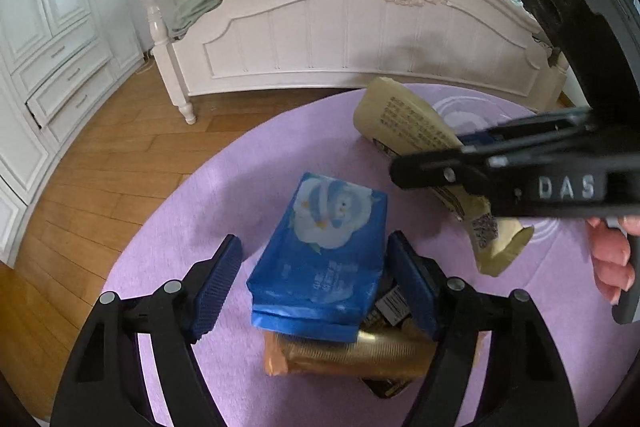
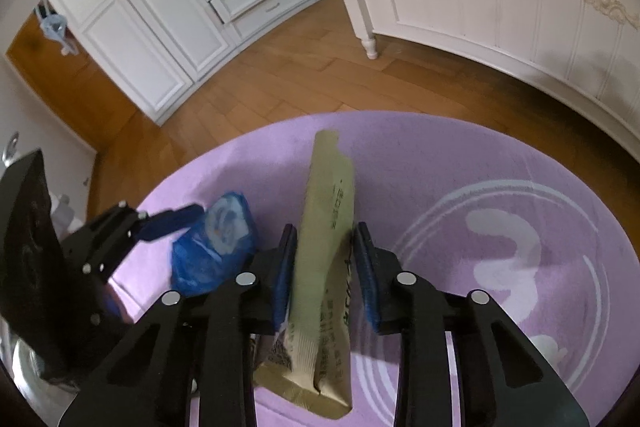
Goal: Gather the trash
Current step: 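Grasp the blue tissue pack with the left tool while the right tool grasps the tan snack bag, then carry the tissue pack and snack bag over the black bin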
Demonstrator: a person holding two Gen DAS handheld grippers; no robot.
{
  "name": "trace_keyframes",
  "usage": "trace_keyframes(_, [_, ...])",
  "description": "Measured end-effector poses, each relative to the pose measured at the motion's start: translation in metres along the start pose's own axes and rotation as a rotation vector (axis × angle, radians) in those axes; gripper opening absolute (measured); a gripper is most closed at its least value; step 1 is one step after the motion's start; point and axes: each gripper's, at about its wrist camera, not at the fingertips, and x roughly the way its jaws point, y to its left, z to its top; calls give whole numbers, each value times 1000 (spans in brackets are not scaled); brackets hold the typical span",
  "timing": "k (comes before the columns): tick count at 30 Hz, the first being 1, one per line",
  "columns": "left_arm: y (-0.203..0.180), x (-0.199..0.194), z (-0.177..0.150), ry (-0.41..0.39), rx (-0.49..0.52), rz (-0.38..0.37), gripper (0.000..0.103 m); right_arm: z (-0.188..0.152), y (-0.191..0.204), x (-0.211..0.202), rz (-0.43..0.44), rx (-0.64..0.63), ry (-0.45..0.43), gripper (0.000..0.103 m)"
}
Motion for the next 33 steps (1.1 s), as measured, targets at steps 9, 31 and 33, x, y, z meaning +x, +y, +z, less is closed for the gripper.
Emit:
trace_keyframes(9, [1,5,3,15,-4,-19,58,-17,-1,-8,-20,-21,-24,11])
trace_keyframes(31, [-71,-63,15,-137,-61,-143,57,-98,-66,-140,-12,86,-292,11])
trace_keyframes(33, [-86,-64,18,-151,-64,-155,57,-108,-78,-151,-21,112,-307,11])
